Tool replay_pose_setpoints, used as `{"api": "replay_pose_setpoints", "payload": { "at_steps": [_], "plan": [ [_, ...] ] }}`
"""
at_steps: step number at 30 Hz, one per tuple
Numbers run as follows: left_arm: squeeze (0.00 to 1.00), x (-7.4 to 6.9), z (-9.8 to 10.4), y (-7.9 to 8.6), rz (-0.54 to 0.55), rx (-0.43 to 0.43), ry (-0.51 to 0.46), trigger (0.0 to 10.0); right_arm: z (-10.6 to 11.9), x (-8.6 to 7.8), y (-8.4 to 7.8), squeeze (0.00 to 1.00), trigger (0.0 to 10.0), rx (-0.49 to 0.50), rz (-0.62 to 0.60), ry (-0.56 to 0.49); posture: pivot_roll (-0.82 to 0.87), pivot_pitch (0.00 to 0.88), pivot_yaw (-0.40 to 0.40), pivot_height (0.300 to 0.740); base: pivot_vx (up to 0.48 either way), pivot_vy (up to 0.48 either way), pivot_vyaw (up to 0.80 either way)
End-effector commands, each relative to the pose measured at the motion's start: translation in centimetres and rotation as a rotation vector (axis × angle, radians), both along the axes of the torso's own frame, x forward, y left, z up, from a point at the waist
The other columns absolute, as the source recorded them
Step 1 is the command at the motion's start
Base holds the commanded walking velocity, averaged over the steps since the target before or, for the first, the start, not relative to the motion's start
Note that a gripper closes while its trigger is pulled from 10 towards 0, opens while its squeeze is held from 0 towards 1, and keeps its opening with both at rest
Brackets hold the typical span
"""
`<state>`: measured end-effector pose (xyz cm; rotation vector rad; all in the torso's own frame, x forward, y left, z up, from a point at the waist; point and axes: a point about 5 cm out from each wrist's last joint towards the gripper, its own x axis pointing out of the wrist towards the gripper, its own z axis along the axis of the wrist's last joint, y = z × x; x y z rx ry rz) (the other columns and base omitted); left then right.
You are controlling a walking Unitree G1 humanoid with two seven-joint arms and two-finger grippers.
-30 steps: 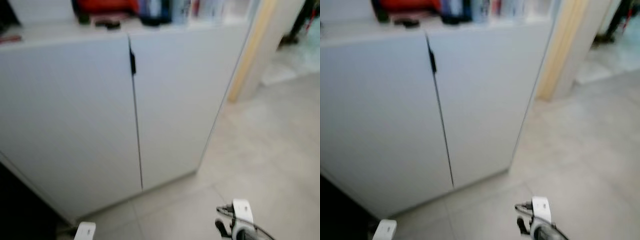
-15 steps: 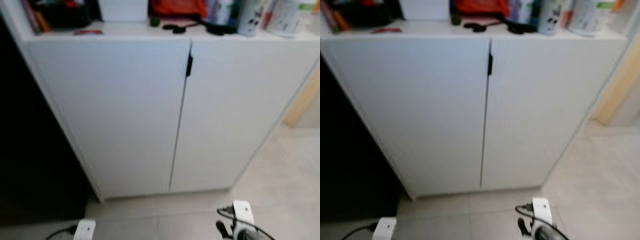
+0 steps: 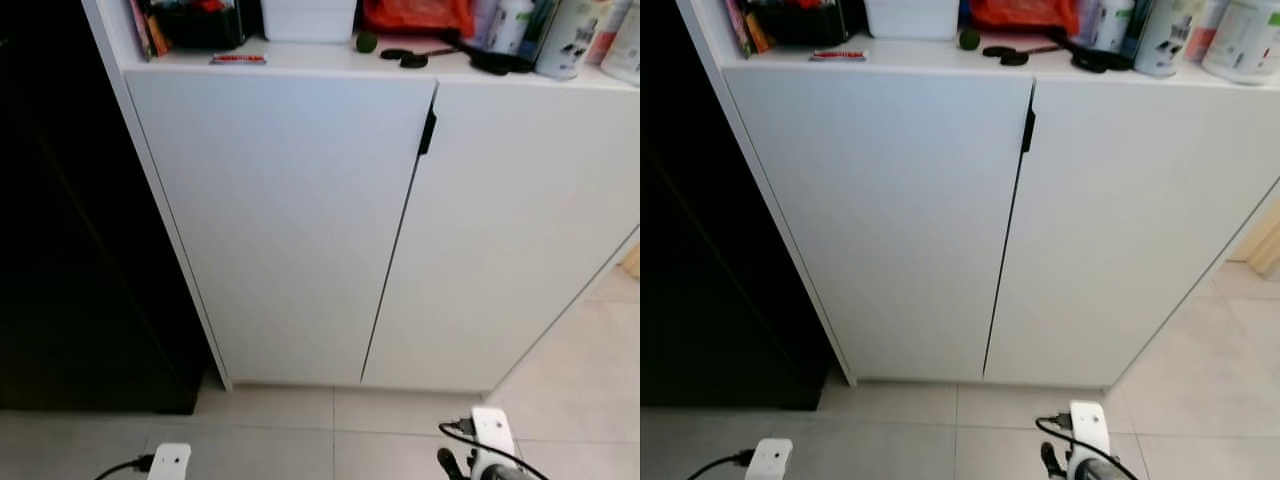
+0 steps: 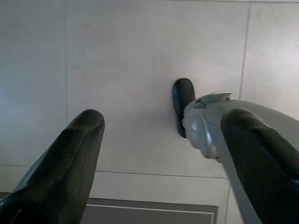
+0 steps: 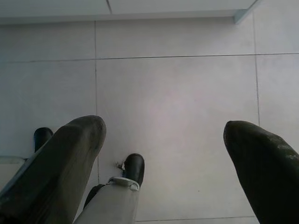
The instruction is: Restocking fridge
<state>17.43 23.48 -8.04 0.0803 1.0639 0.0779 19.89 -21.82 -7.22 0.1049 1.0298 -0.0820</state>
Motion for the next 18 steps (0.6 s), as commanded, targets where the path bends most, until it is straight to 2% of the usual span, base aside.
{"api": "replay_pose_setpoints", "payload": {
  "at_steps": [1,18],
  "plan": [
    [0.0,-0.07,-0.04,-0.01,0.012,-0.005,0.008,10.0,0.18,0.34,0.0,0.0,10.0,0.006,-0.008,-0.009,0.04,0.0,-0.066,0.74,0.0,0.33,0.0],
    [0.0,-0.28,-0.15,-0.04,0.013,-0.009,0.02,10.0,0.15,0.24,-0.03,0.0,10.0,0.006,0.014,-0.007,0.04,0.0,-0.06,0.74,0.0,0.327,0.0]
  ]
}}
